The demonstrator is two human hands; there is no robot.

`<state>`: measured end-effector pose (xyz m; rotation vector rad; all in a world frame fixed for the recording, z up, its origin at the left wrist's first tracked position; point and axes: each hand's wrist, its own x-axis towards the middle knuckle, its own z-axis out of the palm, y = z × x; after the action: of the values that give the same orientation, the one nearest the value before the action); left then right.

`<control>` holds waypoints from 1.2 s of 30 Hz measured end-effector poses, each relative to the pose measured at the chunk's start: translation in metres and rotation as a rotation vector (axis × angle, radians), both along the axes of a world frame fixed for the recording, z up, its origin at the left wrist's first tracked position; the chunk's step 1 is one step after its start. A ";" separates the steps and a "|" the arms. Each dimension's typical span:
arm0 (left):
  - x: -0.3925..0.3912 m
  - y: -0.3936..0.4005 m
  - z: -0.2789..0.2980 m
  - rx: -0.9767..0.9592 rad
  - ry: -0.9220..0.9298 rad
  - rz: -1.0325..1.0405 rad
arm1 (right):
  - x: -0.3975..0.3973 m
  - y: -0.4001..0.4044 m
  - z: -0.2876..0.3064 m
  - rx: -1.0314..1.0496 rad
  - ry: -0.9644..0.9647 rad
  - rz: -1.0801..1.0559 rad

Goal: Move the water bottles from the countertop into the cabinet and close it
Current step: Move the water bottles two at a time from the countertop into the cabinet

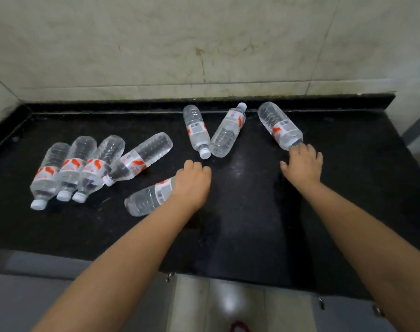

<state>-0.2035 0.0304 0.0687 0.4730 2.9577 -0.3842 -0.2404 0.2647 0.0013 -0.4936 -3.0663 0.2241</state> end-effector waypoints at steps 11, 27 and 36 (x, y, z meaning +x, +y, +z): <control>-0.007 0.030 -0.005 0.295 0.334 -0.062 | -0.037 0.023 -0.014 -0.608 0.230 -0.290; 0.163 -0.020 0.048 0.461 0.131 0.188 | 0.202 -0.014 0.068 -0.298 0.402 0.136; 0.297 -0.033 0.041 0.598 -0.001 0.167 | 0.344 -0.049 0.131 -0.252 0.038 0.233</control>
<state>0.0937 -0.0029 0.1098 0.2681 3.0382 0.5318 0.1034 0.2155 0.1319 -0.1330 -3.0677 0.6232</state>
